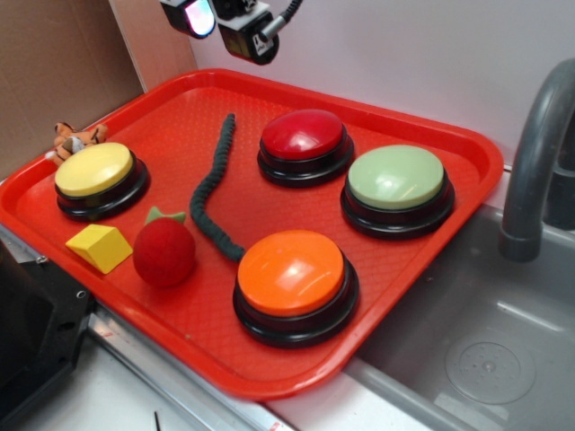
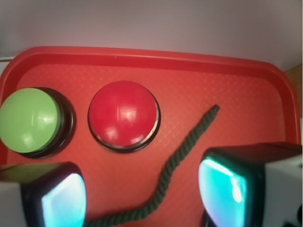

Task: Push the red button.

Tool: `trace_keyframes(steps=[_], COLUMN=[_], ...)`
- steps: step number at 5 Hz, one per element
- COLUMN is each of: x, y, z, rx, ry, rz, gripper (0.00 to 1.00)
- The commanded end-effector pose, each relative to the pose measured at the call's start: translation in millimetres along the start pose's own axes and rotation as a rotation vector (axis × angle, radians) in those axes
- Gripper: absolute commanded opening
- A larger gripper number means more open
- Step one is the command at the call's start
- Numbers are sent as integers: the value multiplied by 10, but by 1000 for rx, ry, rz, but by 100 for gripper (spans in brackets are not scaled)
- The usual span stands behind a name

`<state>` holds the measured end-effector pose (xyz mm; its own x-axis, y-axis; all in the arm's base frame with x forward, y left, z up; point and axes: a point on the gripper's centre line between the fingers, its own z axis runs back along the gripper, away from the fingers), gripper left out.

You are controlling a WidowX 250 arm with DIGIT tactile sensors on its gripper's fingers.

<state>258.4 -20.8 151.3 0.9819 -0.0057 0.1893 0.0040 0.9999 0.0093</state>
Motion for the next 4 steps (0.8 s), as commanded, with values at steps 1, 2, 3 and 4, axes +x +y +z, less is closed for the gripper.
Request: trace_keyframes(steps=[1, 2, 3, 4], x=[80, 88, 95, 104], y=[79, 137, 136, 134], z=[232, 185, 177, 159], rx=[-51, -69, -57, -57], ry=[-9, 36, 43, 63], rz=[82, 109, 115, 122], gripper=[100, 100, 100, 100])
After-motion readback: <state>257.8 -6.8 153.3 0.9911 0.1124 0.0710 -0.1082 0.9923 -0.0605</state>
